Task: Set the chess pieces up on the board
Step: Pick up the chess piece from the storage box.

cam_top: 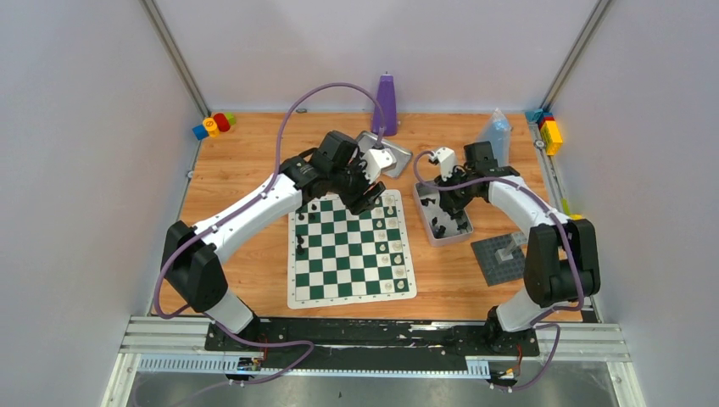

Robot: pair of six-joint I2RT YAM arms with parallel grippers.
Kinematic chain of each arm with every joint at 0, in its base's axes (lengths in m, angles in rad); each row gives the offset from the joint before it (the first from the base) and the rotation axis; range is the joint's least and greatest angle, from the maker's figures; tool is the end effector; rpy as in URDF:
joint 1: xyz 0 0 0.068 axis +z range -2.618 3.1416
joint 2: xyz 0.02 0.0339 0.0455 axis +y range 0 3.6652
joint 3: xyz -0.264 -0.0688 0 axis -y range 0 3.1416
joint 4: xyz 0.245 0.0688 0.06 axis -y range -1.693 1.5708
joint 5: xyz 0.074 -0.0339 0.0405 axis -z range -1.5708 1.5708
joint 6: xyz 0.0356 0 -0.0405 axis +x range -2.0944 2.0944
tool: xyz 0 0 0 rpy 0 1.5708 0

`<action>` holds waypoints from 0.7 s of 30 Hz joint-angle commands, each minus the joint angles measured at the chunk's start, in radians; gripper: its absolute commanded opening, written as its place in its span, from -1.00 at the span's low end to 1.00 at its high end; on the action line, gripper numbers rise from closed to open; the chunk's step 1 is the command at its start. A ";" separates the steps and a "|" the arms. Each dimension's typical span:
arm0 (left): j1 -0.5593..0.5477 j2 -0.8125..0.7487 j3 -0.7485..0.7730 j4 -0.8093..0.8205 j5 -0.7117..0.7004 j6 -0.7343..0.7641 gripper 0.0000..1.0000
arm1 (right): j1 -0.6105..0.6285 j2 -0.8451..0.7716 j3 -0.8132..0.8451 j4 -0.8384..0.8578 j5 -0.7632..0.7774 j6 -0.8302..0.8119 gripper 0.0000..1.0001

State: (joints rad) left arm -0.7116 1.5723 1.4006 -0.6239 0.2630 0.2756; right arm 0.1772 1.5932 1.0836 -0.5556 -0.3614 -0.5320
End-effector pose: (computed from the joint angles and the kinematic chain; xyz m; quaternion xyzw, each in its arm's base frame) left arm 0.2574 -0.2342 0.3173 0.4785 0.7848 -0.1996 0.3396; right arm 0.3138 0.0690 0.2164 -0.3729 0.8776 0.1279 0.2729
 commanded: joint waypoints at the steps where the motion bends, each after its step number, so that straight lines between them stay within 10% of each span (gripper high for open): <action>1: 0.019 0.007 0.011 0.094 0.128 -0.092 0.35 | -0.041 -0.082 -0.005 -0.047 -0.067 0.060 -1.00; 21: 0.045 0.502 0.317 0.571 0.722 -0.902 0.24 | -0.149 -0.303 -0.060 -0.142 -0.349 0.167 -1.00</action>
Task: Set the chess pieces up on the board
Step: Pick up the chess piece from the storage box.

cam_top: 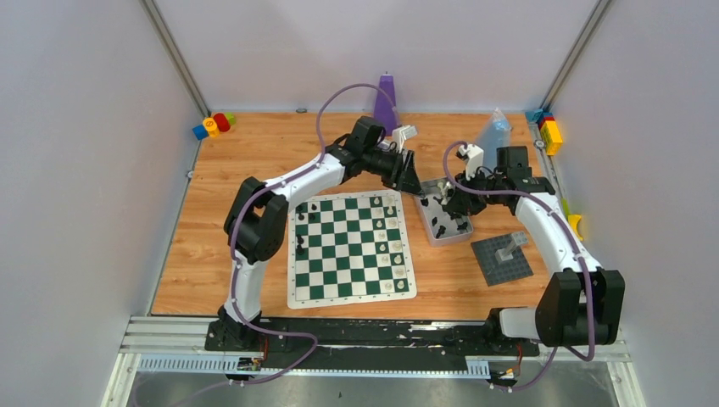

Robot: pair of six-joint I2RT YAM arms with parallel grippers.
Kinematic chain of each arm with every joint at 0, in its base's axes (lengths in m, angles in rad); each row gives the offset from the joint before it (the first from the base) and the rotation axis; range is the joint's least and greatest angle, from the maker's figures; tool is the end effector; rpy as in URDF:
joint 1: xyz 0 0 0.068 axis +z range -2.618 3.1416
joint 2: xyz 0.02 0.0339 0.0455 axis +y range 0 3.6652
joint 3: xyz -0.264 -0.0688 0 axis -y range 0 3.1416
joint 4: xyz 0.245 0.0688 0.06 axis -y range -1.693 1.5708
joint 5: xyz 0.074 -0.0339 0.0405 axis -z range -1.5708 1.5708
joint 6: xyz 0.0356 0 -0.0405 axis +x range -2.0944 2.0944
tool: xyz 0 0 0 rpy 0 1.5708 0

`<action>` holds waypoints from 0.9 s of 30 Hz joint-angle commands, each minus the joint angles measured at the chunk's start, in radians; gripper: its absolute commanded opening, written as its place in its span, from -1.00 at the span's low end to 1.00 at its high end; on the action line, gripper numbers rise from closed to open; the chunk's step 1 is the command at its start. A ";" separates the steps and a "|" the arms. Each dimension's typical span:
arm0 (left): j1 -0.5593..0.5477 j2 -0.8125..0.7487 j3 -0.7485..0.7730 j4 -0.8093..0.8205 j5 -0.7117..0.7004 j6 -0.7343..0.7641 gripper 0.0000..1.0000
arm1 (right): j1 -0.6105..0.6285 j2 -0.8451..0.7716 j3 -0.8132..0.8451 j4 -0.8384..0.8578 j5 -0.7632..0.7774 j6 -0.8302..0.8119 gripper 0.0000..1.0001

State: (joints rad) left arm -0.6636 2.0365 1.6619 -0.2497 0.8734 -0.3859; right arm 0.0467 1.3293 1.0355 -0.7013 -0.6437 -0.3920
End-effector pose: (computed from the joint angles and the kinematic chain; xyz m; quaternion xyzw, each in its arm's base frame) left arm 0.3512 -0.3092 0.2590 0.3025 0.7721 -0.5327 0.1688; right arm 0.2632 0.0337 0.2704 -0.2856 0.8683 0.2525 0.3174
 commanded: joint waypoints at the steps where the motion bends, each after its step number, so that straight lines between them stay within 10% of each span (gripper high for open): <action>1: -0.005 0.057 0.058 0.215 0.112 -0.263 0.22 | -0.022 -0.042 -0.014 0.003 -0.070 0.030 -1.00; 27: -0.050 0.195 0.065 0.492 0.151 -0.594 -0.44 | -0.053 -0.045 -0.020 0.011 -0.090 0.039 -1.00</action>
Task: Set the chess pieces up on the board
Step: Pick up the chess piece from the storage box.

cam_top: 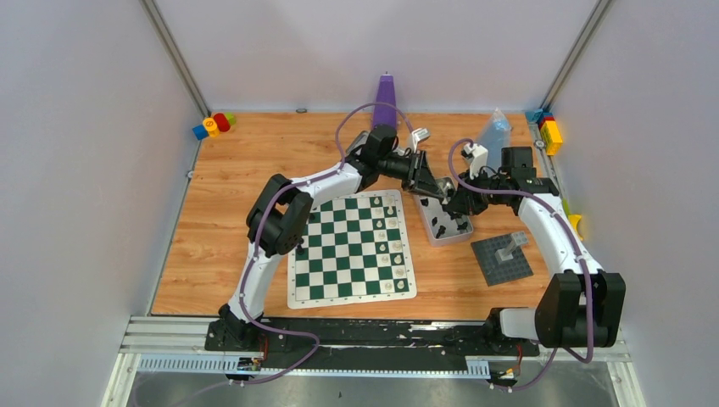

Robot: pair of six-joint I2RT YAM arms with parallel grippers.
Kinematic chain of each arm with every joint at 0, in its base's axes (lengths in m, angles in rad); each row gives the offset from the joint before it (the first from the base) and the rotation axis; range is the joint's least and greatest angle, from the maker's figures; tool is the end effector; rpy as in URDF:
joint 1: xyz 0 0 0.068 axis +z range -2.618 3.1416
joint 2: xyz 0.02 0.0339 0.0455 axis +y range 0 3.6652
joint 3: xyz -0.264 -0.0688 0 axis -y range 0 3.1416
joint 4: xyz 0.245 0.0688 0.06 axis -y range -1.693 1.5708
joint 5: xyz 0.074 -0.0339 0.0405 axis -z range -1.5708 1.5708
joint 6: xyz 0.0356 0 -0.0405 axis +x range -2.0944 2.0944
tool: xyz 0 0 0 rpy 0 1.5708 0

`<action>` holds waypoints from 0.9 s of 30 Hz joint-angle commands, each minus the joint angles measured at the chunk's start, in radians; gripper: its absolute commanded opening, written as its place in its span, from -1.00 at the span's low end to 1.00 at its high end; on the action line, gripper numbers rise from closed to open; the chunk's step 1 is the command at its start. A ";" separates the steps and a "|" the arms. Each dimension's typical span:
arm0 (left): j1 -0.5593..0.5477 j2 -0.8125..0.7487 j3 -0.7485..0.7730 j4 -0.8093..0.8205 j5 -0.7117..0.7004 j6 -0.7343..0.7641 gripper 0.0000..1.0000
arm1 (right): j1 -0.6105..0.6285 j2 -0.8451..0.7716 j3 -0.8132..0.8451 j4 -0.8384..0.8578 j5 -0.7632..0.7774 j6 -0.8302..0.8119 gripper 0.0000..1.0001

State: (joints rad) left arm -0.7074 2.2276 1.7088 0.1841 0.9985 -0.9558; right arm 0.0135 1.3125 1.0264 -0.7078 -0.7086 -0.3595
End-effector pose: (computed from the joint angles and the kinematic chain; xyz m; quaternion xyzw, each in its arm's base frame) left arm 0.3696 -0.3554 0.2226 0.1866 0.7444 -0.6388 0.0544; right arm 0.2593 0.0267 0.2725 -0.2637 0.8653 0.2817 0.3201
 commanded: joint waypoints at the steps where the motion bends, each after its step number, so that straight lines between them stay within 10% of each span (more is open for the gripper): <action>1: -0.006 0.004 0.015 0.063 0.027 -0.026 -0.50 | -0.035 -0.029 -0.011 0.018 -0.025 0.007 -1.00; 9: -0.007 0.007 0.005 0.059 0.028 -0.015 -0.65 | -0.045 -0.029 -0.009 0.020 -0.017 0.011 -1.00; 18: -0.005 0.018 0.032 -0.063 0.003 0.094 -0.33 | -0.050 -0.014 -0.005 0.022 0.012 0.020 -1.00; 27: 0.080 -0.156 0.018 -0.440 -0.113 0.510 -0.11 | -0.002 -0.003 0.062 -0.100 0.040 -0.082 -0.99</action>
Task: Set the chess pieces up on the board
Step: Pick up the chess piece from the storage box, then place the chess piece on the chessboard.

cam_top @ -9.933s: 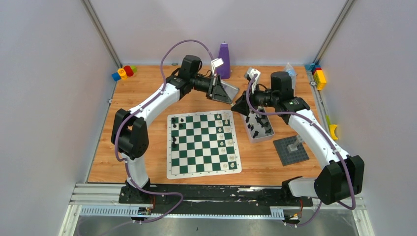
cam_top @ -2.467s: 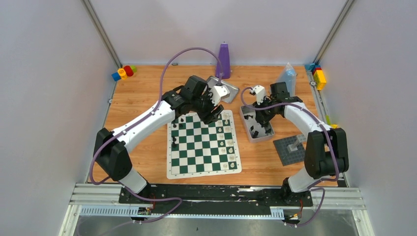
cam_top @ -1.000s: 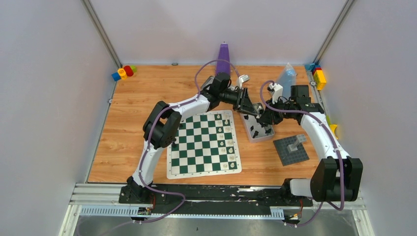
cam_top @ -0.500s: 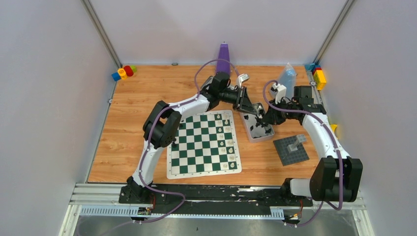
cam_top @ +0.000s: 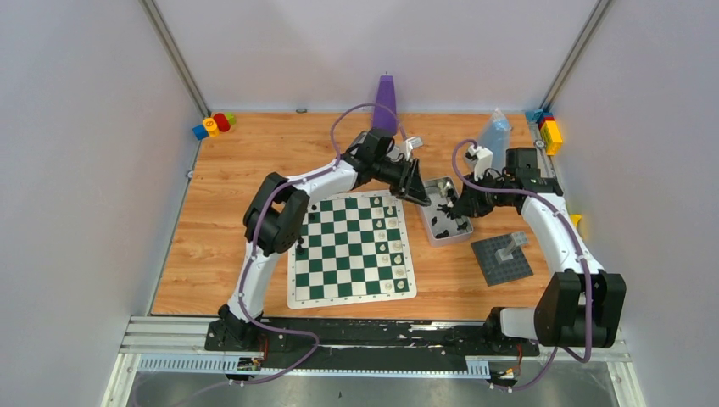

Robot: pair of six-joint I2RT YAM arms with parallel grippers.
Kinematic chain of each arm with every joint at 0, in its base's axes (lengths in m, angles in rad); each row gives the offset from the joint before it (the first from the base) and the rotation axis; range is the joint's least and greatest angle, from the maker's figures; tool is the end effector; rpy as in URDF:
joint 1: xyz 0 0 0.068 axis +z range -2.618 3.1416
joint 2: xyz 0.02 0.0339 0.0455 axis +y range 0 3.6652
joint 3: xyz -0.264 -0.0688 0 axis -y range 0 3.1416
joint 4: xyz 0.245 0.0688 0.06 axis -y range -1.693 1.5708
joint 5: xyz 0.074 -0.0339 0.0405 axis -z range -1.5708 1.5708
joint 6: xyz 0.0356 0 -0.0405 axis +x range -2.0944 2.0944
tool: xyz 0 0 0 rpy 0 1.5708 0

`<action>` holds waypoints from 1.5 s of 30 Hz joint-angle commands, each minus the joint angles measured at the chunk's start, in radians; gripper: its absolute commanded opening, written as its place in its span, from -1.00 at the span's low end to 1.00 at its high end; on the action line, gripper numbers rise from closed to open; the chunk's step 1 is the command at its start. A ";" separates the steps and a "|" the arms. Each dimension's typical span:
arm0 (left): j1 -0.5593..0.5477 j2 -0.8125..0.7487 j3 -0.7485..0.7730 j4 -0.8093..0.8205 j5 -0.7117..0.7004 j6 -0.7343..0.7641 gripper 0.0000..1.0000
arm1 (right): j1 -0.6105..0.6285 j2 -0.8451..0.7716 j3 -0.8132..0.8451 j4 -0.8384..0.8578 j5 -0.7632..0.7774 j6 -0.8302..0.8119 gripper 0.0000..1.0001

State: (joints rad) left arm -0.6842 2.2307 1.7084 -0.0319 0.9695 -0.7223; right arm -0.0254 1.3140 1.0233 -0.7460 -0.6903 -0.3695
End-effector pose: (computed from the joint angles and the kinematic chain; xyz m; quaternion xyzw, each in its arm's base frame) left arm 0.3721 -0.3414 0.2023 0.2120 0.7771 -0.5890 0.0652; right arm 0.2570 0.0161 0.2688 -0.2434 0.8790 0.2713 0.3075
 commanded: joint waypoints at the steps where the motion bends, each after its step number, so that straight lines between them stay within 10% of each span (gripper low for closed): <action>1: 0.065 -0.181 0.014 -0.299 -0.103 0.369 -0.07 | 0.073 -0.006 0.075 -0.075 0.055 -0.087 -0.99; 25: 0.742 -0.693 -0.134 -0.881 -0.422 0.832 0.76 | 1.046 0.463 0.407 -0.188 0.927 -0.407 -0.99; 45: 0.775 -0.755 -0.195 -0.873 -0.388 0.834 0.85 | 1.229 0.779 0.494 -0.226 1.184 -0.488 -0.79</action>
State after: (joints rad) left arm 0.0811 1.5211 1.5227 -0.9123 0.5568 0.0963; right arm 1.1938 2.0857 1.4883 -0.9668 0.4335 -0.8520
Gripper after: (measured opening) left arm 0.925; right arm 0.123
